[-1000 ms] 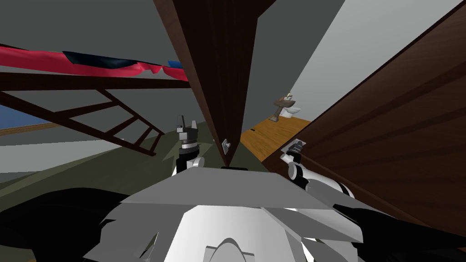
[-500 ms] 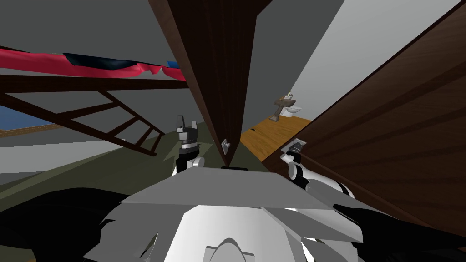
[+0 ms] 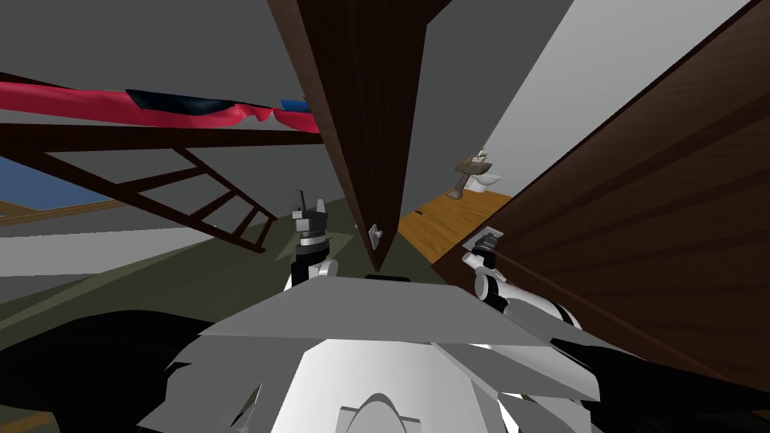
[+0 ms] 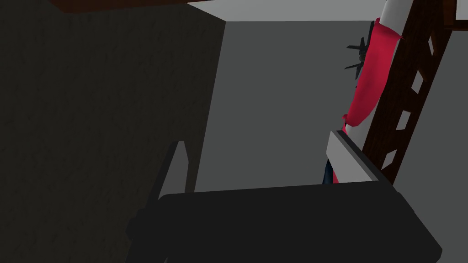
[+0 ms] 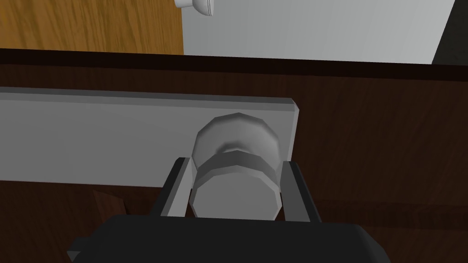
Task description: Pull the door open
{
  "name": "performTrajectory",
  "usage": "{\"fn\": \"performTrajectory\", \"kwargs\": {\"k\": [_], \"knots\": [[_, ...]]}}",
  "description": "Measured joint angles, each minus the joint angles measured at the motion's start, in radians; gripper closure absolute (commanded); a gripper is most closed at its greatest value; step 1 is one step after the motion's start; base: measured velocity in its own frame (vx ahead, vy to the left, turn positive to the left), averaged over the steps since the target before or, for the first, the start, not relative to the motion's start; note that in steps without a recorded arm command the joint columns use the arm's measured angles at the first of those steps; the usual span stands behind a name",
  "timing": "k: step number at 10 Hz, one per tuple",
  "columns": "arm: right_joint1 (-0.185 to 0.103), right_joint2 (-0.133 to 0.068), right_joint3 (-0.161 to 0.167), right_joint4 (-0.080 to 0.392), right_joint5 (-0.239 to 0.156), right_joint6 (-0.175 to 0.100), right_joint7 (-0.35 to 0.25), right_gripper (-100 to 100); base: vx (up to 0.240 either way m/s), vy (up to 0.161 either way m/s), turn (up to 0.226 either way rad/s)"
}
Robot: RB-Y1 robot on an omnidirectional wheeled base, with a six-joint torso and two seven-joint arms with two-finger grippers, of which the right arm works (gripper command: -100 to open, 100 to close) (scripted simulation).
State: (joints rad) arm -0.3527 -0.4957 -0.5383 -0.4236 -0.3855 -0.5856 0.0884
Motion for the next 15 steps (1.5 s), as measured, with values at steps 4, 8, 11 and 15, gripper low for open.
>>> {"fn": "performTrajectory", "kwargs": {"k": [4, 8, 11, 15], "knots": [[-0.038, -0.008, 0.026, 0.081, 0.015, -0.024, -0.023, 100, -0.061, 0.010, 0.012], [-0.037, 0.008, 0.059, 0.024, 0.035, 0.000, -0.038, 100, -0.160, 0.027, 0.026], [-0.049, 0.011, 0.081, 0.047, 0.049, -0.014, -0.062, 100, -0.144, 0.024, 0.027], [-0.039, 0.032, 0.099, -0.002, 0.059, 0.008, -0.066, 100, -0.186, -0.009, 0.050]]}}
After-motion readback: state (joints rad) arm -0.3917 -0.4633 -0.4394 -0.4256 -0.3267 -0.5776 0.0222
